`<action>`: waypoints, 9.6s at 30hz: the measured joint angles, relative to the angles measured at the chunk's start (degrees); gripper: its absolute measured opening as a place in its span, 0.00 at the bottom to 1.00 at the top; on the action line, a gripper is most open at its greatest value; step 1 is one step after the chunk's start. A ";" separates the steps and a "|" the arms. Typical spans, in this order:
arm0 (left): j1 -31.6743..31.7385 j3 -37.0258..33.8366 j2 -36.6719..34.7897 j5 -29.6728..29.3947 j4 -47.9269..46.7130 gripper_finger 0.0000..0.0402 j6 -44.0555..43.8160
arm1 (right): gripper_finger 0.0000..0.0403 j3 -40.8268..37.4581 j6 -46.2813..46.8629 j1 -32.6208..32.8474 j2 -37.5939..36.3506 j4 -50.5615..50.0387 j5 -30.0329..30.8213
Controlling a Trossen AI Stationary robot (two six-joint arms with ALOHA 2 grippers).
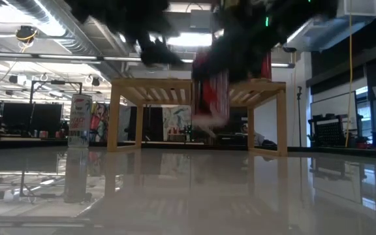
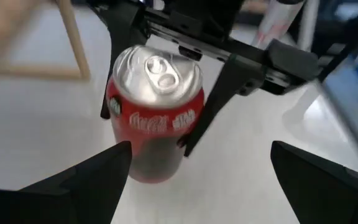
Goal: Place canned beverage on shelf
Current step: Put the red white soda can aligned with the other red white soda can on the shelf, then put the bottom red silver soda can on the shelf
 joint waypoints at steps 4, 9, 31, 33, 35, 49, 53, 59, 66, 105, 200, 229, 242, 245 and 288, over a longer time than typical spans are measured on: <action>0.21 0.07 -8.45 -0.89 -1.11 0.93 -2.24 | 0.69 6.25 -3.48 -0.01 -4.23 -7.01 -1.14; 0.19 0.07 -16.12 -3.14 -2.16 0.93 -2.23 | 0.69 16.01 -4.04 -0.43 -6.70 -16.99 1.63; 0.19 0.07 -18.90 -9.31 -4.89 0.93 -1.78 | 0.69 22.65 1.34 -12.95 -5.88 -29.43 11.37; 0.19 0.07 -18.90 -9.31 -4.89 0.93 -1.78 | 0.69 22.52 1.63 -13.35 -5.50 -30.48 10.51; 0.19 0.07 -18.89 -9.31 -4.91 0.93 -1.78 | 0.69 22.52 1.70 -13.61 -5.25 -29.99 10.17; 0.08 0.07 -18.88 -6.78 -5.17 0.93 -1.34 | 0.69 23.31 0.83 -6.74 -5.31 -26.87 3.44; -1.11 0.07 -18.88 -5.49 -5.38 0.93 -2.15 | 0.69 22.22 3.74 -2.15 -4.98 -26.39 2.04; -3.71 0.04 -18.82 -9.91 -7.19 0.93 -4.46 | 0.69 14.12 9.84 2.13 -2.60 -22.33 3.49; -6.23 0.03 -18.46 -14.37 -7.54 0.93 -8.13 | 0.69 5.33 13.53 3.38 3.14 -11.65 3.93; -11.71 0.00 -0.86 -20.20 -3.44 0.93 -19.85 | 0.78 4.14 3.12 3.40 -10.63 -10.30 -11.61; 19.91 49.88 24.76 4.50 -27.26 0.72 4.36 | 0.79 4.10 9.51 16.47 -27.76 -17.02 3.01; 19.19 49.88 21.87 1.51 -26.13 0.89 6.33 | 0.79 4.10 9.61 16.47 -27.76 -17.13 3.21; 17.00 49.88 7.72 0.16 -33.74 0.88 3.99 | 0.79 4.11 9.29 16.47 -27.76 -17.10 1.94; 15.13 49.88 3.46 -2.18 -40.64 0.88 2.58 | 0.79 4.10 9.20 16.47 -27.76 -17.15 1.88; -62.22 38.18 11.81 -5.53 -70.08 0.88 -64.21 | 0.79 4.10 1.51 16.45 -27.45 -21.44 7.51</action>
